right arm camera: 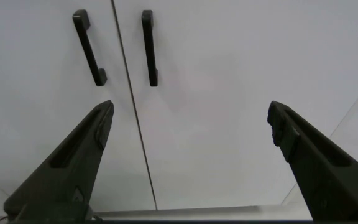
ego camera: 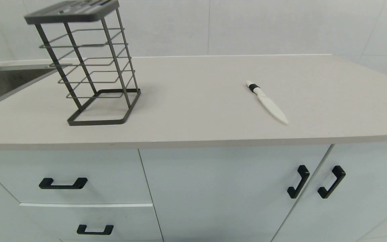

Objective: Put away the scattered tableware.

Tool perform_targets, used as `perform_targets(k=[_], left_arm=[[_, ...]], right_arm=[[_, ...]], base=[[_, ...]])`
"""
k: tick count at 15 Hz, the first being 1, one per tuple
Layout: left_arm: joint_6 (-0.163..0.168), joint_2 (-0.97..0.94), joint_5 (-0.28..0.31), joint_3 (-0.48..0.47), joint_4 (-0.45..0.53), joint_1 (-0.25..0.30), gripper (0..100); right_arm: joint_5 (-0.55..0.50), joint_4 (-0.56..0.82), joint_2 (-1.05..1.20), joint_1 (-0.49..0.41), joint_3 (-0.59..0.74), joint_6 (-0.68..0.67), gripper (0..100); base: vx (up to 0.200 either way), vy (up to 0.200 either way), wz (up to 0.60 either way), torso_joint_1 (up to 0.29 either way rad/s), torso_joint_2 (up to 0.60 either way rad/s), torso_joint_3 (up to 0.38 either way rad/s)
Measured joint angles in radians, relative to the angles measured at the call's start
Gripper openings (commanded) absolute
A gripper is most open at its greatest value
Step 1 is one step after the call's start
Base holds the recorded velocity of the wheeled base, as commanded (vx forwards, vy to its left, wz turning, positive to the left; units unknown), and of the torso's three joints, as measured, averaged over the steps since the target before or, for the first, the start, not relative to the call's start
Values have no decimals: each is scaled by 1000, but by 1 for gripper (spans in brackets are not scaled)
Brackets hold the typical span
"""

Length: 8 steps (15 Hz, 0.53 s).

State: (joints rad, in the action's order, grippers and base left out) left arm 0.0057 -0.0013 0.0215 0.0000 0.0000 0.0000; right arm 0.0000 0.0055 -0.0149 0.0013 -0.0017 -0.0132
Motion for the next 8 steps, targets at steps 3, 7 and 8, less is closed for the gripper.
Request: perform_targets(k=[3,7,8], left_arm=[[0,0,0,0,0,0,100],[0,0,1,0,0,0,100],[0,0,0,0,0,0,100]], right_arm=[[0,-1,0,0,0,0,100],[0,-1,0,0,0,-1,100],[0,-1,0,0,0,-1,100]], base=[[0,0,0,211,-528,-233],[0,0,0,143,-483,-234],[0,0,0,408,-476,-246]])
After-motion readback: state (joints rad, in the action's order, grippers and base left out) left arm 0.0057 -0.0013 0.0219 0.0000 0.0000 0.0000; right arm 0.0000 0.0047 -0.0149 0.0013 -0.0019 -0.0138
